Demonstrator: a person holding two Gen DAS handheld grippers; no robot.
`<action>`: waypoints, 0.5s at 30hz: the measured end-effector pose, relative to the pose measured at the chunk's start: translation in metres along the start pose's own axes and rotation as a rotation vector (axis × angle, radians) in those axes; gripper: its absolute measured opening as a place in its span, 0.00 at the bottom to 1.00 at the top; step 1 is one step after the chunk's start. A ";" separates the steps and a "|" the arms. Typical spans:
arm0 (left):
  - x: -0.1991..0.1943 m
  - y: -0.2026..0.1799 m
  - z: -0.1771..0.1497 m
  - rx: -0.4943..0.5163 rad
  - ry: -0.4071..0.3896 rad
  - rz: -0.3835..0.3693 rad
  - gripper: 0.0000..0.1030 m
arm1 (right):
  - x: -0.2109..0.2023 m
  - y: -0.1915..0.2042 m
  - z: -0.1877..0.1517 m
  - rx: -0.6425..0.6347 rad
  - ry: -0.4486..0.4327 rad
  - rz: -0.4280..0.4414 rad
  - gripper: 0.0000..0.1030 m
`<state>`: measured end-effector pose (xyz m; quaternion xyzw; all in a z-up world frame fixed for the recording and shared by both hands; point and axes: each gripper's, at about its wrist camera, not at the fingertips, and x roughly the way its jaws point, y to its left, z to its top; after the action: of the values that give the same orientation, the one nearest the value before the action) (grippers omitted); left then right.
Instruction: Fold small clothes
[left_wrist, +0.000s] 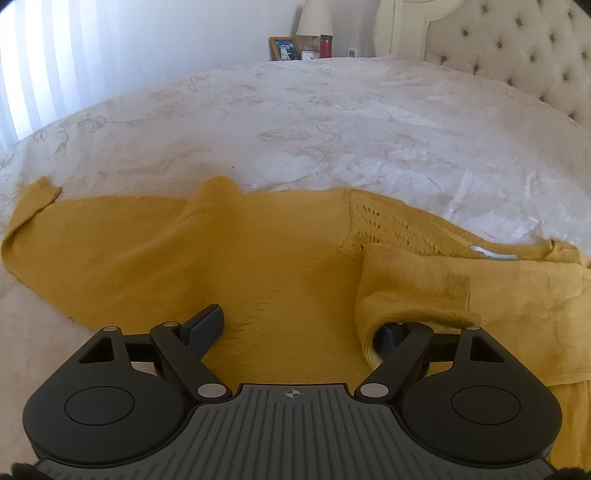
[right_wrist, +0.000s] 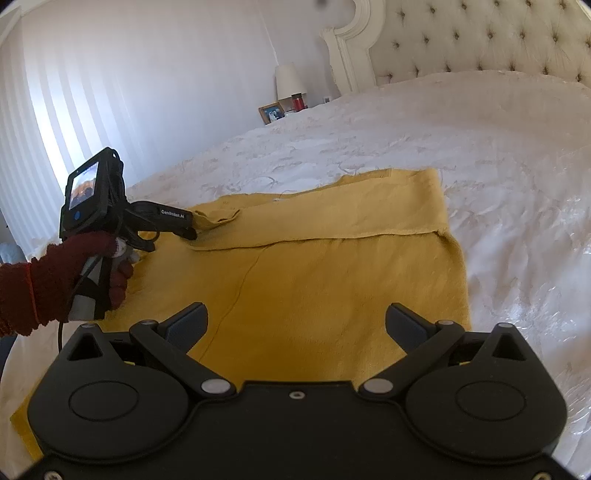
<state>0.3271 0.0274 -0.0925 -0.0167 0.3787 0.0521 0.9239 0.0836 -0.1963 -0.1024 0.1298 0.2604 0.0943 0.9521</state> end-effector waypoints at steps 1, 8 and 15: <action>-0.001 0.002 0.001 -0.005 -0.006 0.001 0.79 | 0.000 0.001 -0.001 -0.002 0.001 -0.001 0.99; -0.009 0.004 0.006 -0.019 -0.049 -0.010 0.79 | 0.001 0.000 -0.001 -0.009 0.000 0.002 0.99; -0.017 0.008 0.011 -0.031 -0.114 -0.003 0.79 | 0.003 -0.001 -0.001 -0.006 -0.002 0.000 0.99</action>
<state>0.3223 0.0348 -0.0728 -0.0284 0.3247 0.0576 0.9436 0.0857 -0.1960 -0.1047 0.1269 0.2593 0.0951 0.9527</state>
